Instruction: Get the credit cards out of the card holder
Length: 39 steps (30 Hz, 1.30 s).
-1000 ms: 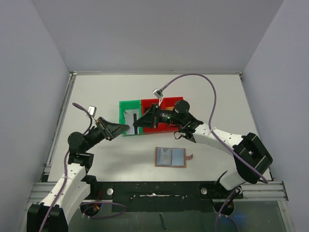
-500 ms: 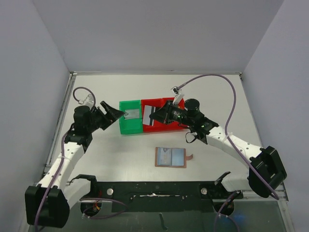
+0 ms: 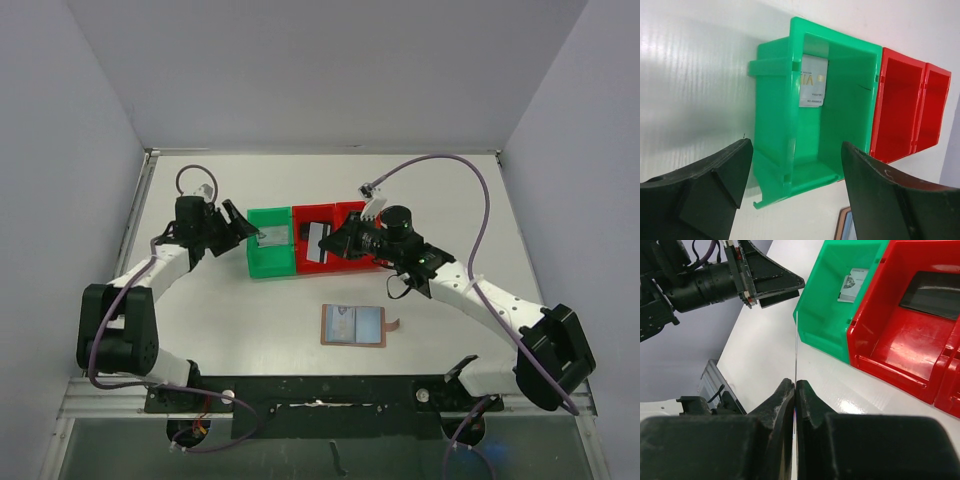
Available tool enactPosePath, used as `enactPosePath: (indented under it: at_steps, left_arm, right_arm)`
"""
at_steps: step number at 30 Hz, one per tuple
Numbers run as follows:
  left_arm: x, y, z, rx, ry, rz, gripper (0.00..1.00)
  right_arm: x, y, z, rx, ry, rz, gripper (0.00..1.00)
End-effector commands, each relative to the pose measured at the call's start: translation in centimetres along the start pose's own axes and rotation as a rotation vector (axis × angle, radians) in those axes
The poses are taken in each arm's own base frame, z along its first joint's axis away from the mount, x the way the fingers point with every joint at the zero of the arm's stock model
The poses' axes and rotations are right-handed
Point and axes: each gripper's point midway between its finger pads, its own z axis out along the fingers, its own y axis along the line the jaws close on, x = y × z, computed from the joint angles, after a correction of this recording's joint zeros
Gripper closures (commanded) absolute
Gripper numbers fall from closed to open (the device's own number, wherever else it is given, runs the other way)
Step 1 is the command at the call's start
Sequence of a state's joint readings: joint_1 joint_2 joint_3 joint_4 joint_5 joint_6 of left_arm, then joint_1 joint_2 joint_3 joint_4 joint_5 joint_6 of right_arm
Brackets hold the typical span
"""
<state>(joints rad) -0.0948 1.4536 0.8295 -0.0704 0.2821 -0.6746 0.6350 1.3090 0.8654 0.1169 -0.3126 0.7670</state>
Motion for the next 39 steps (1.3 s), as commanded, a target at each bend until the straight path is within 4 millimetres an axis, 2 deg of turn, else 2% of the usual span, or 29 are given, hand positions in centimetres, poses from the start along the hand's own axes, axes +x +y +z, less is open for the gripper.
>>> enactPosePath:
  at_steps: [1, 8, 12, 17, 30, 38, 39]
  left_arm:
    - [-3.7, -4.9, 0.4, 0.206, -0.074, 0.079, 0.3]
    - [-3.4, -5.3, 2.4, 0.268, -0.025, 0.083, 0.33]
    - [-2.8, -6.2, 2.7, 0.33, 0.015, 0.076, 0.4]
    - [-2.1, -7.3, 2.5, 0.39, 0.032, 0.051, 0.43]
    - [1.6, -11.4, 4.0, 0.472, 0.1, 0.057, 0.43]
    - [1.6, -11.0, 4.3, 0.46, 0.094, 0.043, 0.43]
    - [1.3, -10.8, 4.0, 0.45, 0.082, 0.041, 0.38]
  right_arm:
    - [-2.5, 1.4, -1.1, -0.021, -0.076, -0.056, 1.0]
    - [-2.3, 1.1, -1.0, -0.015, -0.059, -0.063, 1.0]
    - [-2.4, 0.6, -1.1, 0.011, -0.053, -0.077, 1.0]
    - [-2.6, -0.5, -1.3, 0.08, -0.047, -0.113, 1.0]
    - [-3.0, -2.4, -2.1, 0.183, -0.062, -0.186, 1.0]
    - [-4.4, -2.7, -1.4, 0.188, -0.055, -0.392, 1.0]
    - [-4.6, -2.7, -1.2, 0.183, -0.054, -0.432, 1.0]
